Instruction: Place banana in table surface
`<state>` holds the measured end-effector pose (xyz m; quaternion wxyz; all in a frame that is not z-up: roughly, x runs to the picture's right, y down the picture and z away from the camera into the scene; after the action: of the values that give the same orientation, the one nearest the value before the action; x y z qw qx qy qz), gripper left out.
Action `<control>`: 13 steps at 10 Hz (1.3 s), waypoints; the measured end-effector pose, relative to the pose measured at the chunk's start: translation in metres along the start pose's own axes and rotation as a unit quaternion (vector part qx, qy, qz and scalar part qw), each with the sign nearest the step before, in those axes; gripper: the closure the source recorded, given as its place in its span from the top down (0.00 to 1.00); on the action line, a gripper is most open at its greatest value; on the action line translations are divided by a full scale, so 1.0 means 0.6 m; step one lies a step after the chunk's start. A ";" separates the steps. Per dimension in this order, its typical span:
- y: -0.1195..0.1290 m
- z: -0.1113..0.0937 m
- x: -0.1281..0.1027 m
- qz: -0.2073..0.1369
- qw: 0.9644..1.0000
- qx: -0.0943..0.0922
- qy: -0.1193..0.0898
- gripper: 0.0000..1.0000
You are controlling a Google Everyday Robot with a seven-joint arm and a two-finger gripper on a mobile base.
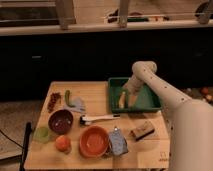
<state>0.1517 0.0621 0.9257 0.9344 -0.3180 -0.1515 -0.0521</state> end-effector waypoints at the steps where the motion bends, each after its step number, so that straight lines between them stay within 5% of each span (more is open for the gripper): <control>1: -0.003 0.006 -0.006 -0.010 1.000 -0.008 -0.003 0.80; 4: 0.006 0.036 -0.005 -0.021 0.999 -0.033 -0.014 0.78; 8: 0.019 0.071 0.012 0.005 0.998 -0.045 -0.052 0.41; 13: 0.020 0.062 0.012 0.002 0.998 -0.048 -0.048 0.00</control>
<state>0.1518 0.0940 0.9490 0.9098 -0.3648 -0.1932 -0.0423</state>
